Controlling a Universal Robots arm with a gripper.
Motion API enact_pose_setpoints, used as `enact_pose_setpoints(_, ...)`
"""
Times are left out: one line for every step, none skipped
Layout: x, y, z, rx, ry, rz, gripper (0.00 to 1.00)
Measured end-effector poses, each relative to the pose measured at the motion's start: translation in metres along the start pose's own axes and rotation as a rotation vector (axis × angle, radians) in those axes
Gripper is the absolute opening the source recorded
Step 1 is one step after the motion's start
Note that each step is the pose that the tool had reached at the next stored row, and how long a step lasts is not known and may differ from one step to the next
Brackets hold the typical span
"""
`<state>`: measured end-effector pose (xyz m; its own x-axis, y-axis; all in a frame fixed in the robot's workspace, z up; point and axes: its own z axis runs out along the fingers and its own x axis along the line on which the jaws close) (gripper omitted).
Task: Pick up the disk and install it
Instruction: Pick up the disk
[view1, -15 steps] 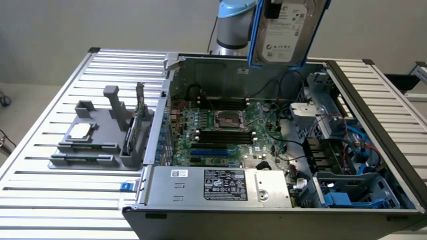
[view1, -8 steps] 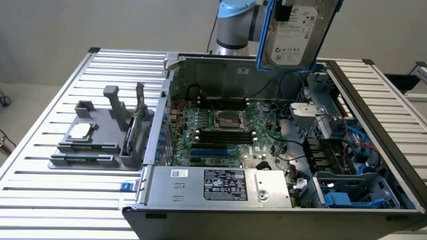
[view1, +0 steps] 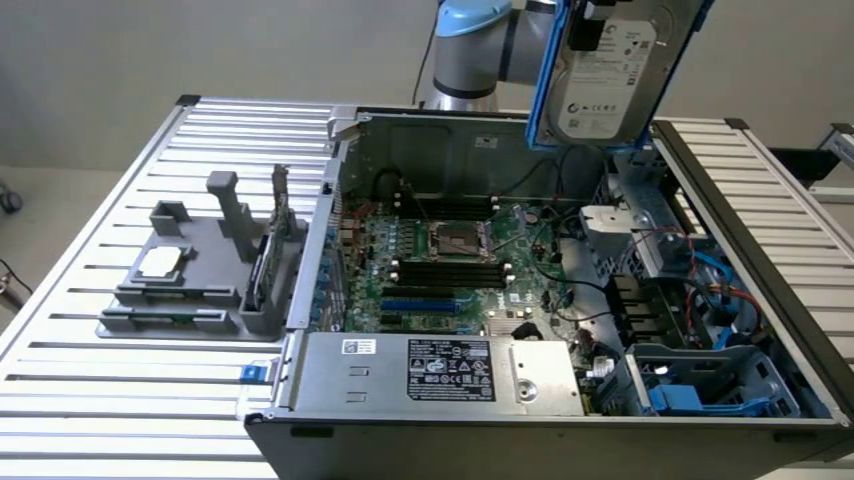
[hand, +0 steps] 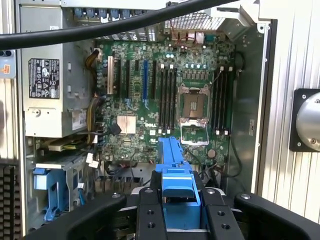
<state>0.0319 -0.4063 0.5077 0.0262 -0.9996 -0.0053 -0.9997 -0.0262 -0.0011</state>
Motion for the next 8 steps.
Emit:
enact_pose_setpoints(0.002,-0.0021,0.0001,-0.0004,0.0000,0.000,0.33)
enact_pose_setpoints(0.004,-0.0038,0.0002,-0.0007,0.0000,0.000,0.33)
enact_pose_setpoints(0.006,-0.0053,0.0002,-0.0013,-0.0001,0.000,0.33)
enact_pose_setpoints(0.008,-0.0067,0.0002,-0.0019,0.0000,0.000,0.33)
enact_pose_setpoints(0.010,-0.0078,0.0002,-0.0025,0.0000,0.000,0.33)
enact_pose_setpoints(0.012,-0.0090,0.0002,-0.0031,0.0001,0.000,0.33)
enact_pose_setpoints(0.014,-0.0105,0.0001,-0.0039,0.0003,0.000,0.33)
enact_pose_setpoints(0.016,-0.0118,0.0002,-0.0046,0.0001,0.000,0.33)
